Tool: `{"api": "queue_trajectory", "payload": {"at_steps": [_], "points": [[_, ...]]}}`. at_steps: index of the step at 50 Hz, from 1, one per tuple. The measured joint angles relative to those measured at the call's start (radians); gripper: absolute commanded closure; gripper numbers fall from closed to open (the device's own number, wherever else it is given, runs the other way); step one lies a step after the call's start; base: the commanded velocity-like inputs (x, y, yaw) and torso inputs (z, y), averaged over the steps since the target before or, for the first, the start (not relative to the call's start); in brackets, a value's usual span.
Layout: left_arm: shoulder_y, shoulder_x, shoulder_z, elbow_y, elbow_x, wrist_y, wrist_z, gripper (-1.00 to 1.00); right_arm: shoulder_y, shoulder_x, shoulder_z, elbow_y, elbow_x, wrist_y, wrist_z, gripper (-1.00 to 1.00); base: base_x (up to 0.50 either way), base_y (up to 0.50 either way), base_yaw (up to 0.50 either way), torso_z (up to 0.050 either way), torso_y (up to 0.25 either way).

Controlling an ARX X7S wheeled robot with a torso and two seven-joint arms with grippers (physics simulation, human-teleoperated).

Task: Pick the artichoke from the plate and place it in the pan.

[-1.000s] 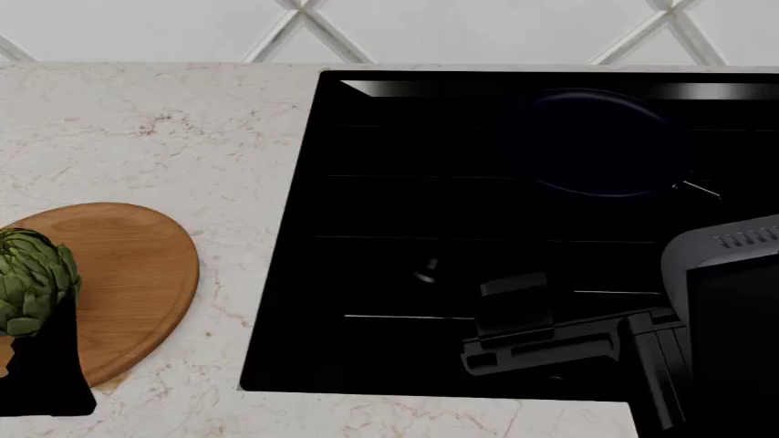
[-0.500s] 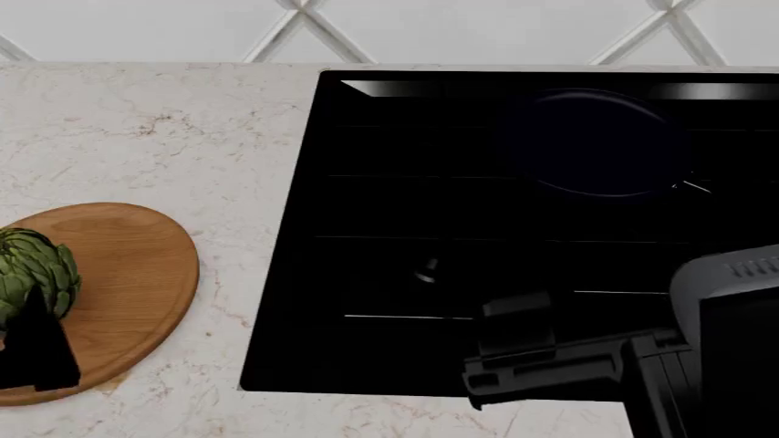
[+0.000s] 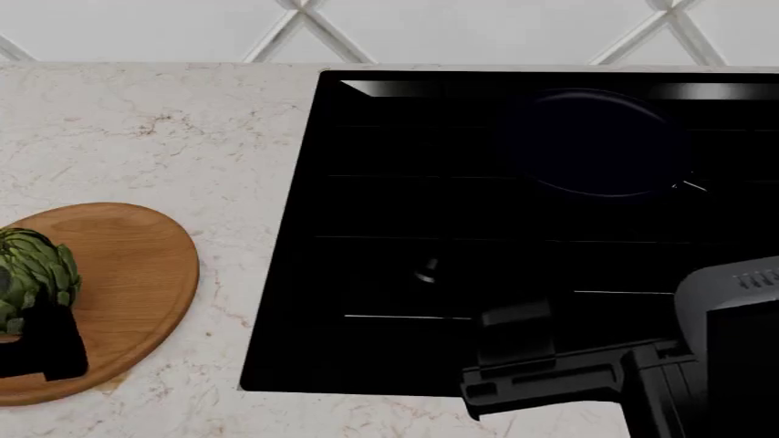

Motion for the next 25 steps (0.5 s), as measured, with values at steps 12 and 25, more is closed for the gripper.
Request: {"api": "queue_trajectory", "payload": {"at_steps": [12, 25], "points": [[-0.033, -0.002, 0.020, -0.054, 0.012, 0.015, 0.013, -1.00, -0.010, 0.013, 0.001, -0.004, 0.030, -0.017, 0.023, -1.00, 0.00, 0.00, 0.00, 0.000, 0.000], [-0.092, -0.003, 0.056, -0.110, 0.032, 0.032, 0.029, -1.00, 0.004, 0.023, -0.016, 0.001, 0.055, -0.029, 0.044, -1.00, 0.00, 0.00, 0.00, 0.000, 0.000]]}}
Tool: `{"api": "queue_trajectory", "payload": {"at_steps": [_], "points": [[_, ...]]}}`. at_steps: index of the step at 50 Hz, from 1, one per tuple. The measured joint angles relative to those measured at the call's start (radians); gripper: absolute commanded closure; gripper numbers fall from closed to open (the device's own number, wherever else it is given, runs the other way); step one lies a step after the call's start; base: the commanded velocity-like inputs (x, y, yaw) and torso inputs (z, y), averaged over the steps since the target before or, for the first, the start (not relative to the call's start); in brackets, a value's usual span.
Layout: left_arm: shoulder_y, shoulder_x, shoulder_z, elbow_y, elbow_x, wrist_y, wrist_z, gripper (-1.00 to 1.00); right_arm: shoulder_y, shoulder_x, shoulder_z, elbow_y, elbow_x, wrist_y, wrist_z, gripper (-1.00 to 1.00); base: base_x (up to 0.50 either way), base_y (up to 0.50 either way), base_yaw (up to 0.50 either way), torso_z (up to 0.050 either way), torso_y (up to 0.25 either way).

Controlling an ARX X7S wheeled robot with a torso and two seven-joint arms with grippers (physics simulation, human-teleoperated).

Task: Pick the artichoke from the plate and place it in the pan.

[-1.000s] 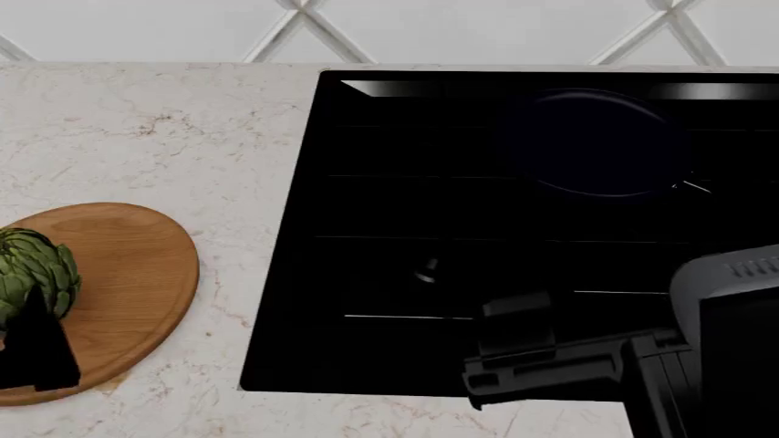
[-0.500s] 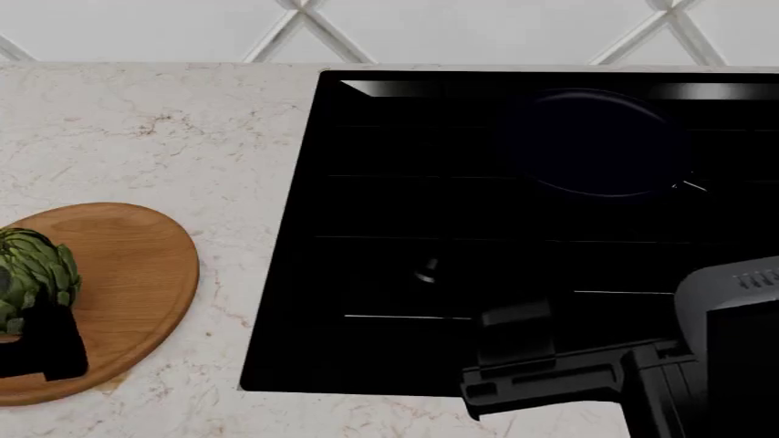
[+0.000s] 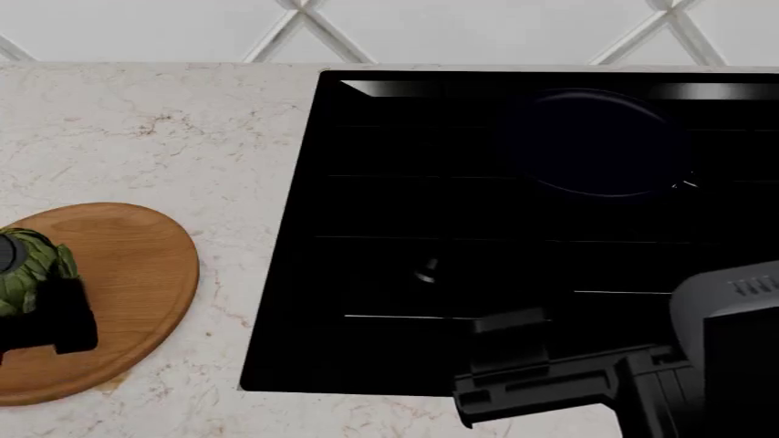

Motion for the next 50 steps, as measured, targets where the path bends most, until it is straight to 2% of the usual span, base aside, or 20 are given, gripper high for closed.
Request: {"api": "queue_trajectory", "payload": {"at_steps": [21, 22, 38, 50], "points": [[-0.048, 0.019, 0.036, -0.139, 0.023, 0.082, 0.034, -1.00, -0.006, 0.030, 0.002, -0.006, 0.058, -0.026, 0.043, -1.00, 0.00, 0.00, 0.00, 0.000, 0.000], [-0.050, 0.019, 0.038, -0.142, 0.023, 0.084, 0.037, 1.00, -0.007, 0.031, 0.002, -0.006, 0.060, -0.027, 0.044, -1.00, 0.00, 0.00, 0.00, 0.000, 0.000], [-0.052, 0.010, 0.036, -0.126, 0.035, 0.056, 0.061, 1.00, 0.000, 0.037, -0.013, -0.004, 0.074, -0.041, 0.060, -1.00, 0.00, 0.00, 0.00, 0.000, 0.000], [-0.151, -0.017, -0.098, 0.182, -0.167, -0.195, -0.044, 1.00, -0.015, 0.023, -0.025, -0.007, 0.027, -0.051, 0.034, -1.00, 0.00, 0.00, 0.00, 0.000, 0.000]]}}
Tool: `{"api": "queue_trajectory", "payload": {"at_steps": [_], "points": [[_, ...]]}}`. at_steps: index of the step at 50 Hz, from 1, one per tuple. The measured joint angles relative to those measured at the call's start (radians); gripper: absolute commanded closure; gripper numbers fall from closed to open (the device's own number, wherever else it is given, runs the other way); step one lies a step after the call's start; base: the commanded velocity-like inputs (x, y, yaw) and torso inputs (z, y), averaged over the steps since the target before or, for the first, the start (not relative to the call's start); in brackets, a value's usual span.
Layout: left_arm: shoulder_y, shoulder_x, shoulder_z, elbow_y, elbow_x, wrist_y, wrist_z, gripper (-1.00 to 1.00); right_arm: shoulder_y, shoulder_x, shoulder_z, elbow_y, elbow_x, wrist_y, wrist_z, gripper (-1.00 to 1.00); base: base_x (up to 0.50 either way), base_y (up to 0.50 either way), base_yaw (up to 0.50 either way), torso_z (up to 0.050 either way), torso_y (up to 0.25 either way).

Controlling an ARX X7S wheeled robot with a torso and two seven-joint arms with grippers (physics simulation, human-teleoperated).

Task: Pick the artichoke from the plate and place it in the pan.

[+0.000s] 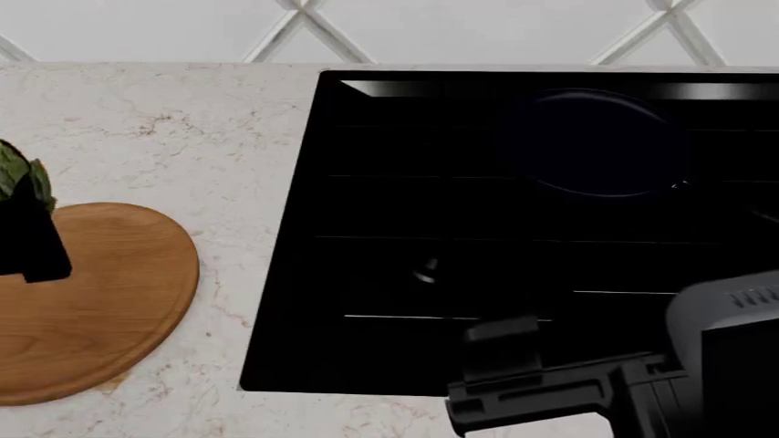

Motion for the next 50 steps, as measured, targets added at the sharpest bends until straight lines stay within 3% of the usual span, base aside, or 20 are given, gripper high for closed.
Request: {"api": "queue_trajectory", "payload": {"at_steps": [13, 26, 35, 50], "points": [[-0.155, -0.021, -0.035, 0.101, -0.107, -0.140, -0.048, 1.00, 0.017, -0.026, -0.041, 0.020, -0.098, -0.016, -0.058, -1.00, 0.00, 0.00, 0.00, 0.000, 0.000], [-0.262, -0.046, 0.037, 0.022, -0.078, -0.112, -0.006, 1.00, 0.410, 0.089, -0.117, 0.146, -0.019, 0.032, 0.021, -1.00, 0.00, 0.00, 0.00, 0.000, 0.001], [-0.301, -0.057, 0.075, -0.022, -0.055, -0.088, 0.020, 1.00, 0.537, 0.153, -0.124, 0.211, -0.065, 0.039, 0.010, -1.00, 0.00, -0.49, 0.00, 0.000, 0.000], [-0.324, -0.058, 0.095, -0.029, -0.069, -0.097, 0.024, 1.00, 0.578, 0.194, -0.114, 0.247, -0.083, 0.031, -0.002, -1.00, 0.00, -0.50, 0.00, 0.000, 0.001]]}}
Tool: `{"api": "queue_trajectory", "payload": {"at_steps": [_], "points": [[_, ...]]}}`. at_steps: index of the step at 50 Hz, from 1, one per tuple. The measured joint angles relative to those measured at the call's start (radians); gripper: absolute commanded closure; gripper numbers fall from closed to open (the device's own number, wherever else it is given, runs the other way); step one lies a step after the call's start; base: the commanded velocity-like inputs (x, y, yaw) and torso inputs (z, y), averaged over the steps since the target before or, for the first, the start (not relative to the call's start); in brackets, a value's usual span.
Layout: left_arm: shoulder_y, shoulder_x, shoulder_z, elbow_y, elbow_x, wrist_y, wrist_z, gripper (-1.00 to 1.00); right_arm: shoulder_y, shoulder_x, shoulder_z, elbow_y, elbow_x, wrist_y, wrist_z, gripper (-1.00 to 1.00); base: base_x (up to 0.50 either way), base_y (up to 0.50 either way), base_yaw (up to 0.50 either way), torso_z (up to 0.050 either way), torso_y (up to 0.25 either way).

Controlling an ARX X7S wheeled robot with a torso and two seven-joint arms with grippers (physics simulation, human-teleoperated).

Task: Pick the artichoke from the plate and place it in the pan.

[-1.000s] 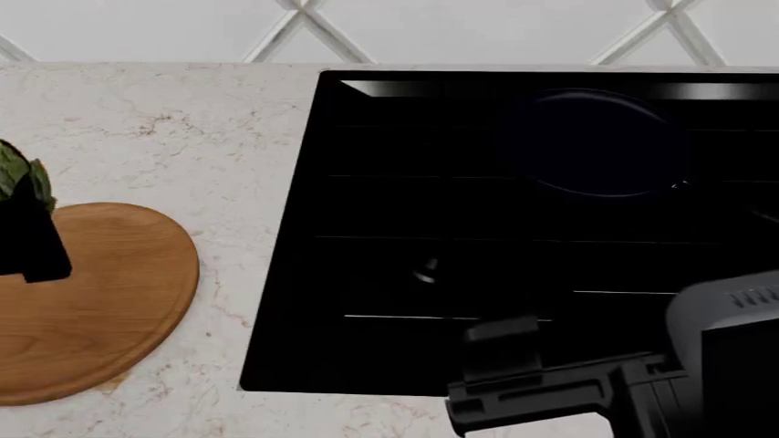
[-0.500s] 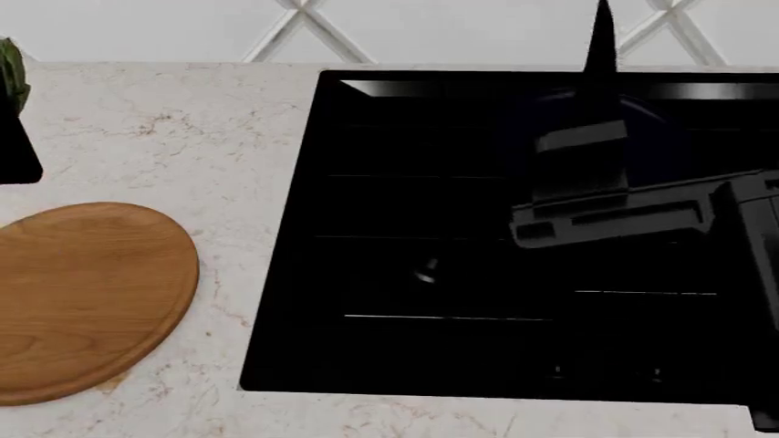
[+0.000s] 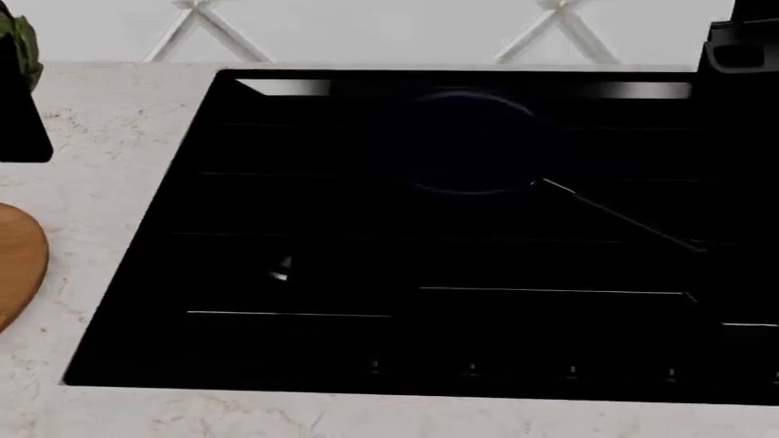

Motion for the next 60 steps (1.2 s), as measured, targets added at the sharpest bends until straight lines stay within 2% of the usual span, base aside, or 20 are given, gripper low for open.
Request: {"api": "queue_trajectory", "payload": {"at_steps": [14, 43, 60], "points": [[0.004, -0.004, 0.000, 0.004, -0.014, -0.011, -0.007, 1.00, -0.012, 0.014, 0.013, 0.002, 0.015, -0.008, 0.011, -1.00, 0.00, -0.49, 0.00, 0.000, 0.001], [0.008, -0.009, 0.013, -0.008, -0.021, 0.003, -0.006, 1.00, -0.042, 0.016, 0.005, -0.002, -0.026, -0.039, -0.004, -1.00, 0.00, -0.06, 0.00, 0.001, 0.001], [0.000, -0.019, 0.014, -0.005, -0.028, -0.003, -0.008, 1.00, -0.030, 0.019, 0.005, 0.004, -0.016, -0.047, 0.015, -1.00, 0.50, -0.03, 0.00, 0.000, 0.002]]}}
